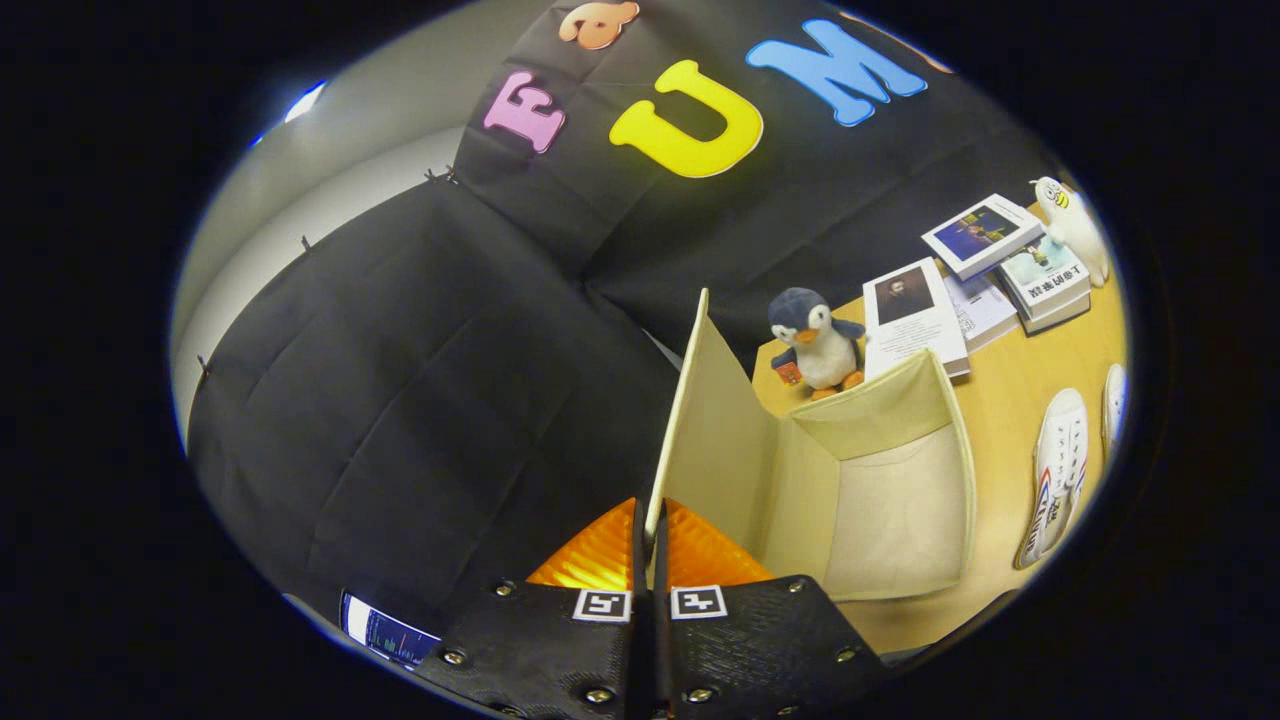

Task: Open the storage box then place both shoes into the box .Put the left shoe in first, then the right shoe, with the right side of both shoes facing outward in a uniform manner.

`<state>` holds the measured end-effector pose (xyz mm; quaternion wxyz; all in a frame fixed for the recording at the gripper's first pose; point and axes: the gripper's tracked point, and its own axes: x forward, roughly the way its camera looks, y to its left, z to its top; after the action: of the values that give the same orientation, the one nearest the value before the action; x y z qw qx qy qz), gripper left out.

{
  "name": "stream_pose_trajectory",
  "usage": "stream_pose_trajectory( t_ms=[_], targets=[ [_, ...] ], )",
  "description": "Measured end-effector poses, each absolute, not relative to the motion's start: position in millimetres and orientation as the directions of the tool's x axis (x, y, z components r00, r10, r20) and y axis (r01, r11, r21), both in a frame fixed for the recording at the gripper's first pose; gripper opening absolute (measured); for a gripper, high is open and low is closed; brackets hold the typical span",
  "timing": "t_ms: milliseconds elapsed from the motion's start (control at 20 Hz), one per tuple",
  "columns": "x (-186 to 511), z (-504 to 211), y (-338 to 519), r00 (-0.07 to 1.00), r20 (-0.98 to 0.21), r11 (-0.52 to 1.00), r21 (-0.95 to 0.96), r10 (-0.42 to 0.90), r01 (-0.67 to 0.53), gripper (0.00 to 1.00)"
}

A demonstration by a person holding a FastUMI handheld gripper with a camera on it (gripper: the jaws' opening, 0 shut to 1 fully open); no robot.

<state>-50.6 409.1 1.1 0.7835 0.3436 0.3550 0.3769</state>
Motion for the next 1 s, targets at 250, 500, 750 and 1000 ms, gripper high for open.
stream_pose_trajectory(
  t_ms=[250,500,750,1000],
  targets=[
    [-56.4,3.3,447.3,0.431,-0.287,0.462,0.799,0.855,-0.385,0.00],
    [-66.9,3.5,490.1,0.379,-0.283,0.438,0.791,0.881,-0.427,0.16],
    [-72.6,-7.0,512.4,0.364,-0.306,0.460,0.741,0.880,-0.489,0.56],
    [-59.4,-25.6,491.0,0.417,-0.360,0.543,0.666,0.835,-0.512,0.97]
  ],
)
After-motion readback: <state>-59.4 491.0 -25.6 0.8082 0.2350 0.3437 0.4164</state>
